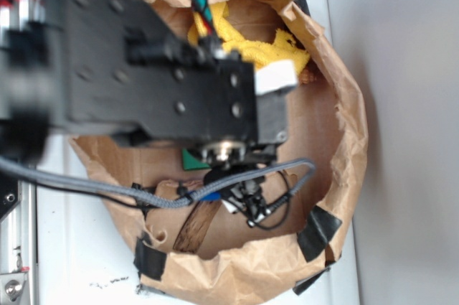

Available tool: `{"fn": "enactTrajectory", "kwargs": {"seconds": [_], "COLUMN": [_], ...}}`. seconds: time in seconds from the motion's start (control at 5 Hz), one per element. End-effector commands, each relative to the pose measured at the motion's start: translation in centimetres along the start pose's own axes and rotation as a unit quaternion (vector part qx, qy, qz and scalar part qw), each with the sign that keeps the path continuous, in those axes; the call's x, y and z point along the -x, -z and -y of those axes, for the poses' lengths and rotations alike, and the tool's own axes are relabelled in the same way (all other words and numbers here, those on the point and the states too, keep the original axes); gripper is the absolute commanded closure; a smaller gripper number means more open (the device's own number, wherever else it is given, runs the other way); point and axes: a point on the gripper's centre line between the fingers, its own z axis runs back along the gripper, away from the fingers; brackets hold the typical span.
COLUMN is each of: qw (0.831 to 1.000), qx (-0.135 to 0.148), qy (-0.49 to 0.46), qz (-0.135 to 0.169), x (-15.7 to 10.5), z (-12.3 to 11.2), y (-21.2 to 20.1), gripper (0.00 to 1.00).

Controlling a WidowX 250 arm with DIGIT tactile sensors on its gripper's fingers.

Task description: Grab the wood chip.

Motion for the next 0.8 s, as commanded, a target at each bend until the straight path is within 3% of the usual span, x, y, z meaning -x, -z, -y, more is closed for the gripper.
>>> {"fn": "enactTrajectory", "kwargs": {"seconds": [0.0,0.2,0.4,0.6], "qw": [1.000,0.997,0.997,0.997], "qx": [0.018,0.040,0.026,-0.010], "qy": [-0.020,-0.042,-0.052,-0.052], "qz": [-0.012,-0.041,-0.050,-0.056], "x": [1.8,3.0,3.8,6.2], "z": [1.8,2.9,3.6,3.3], "y": [1.2,1.5,2.5,4.3], "gripper": [0.00,0.00,0.00,0.00]}}
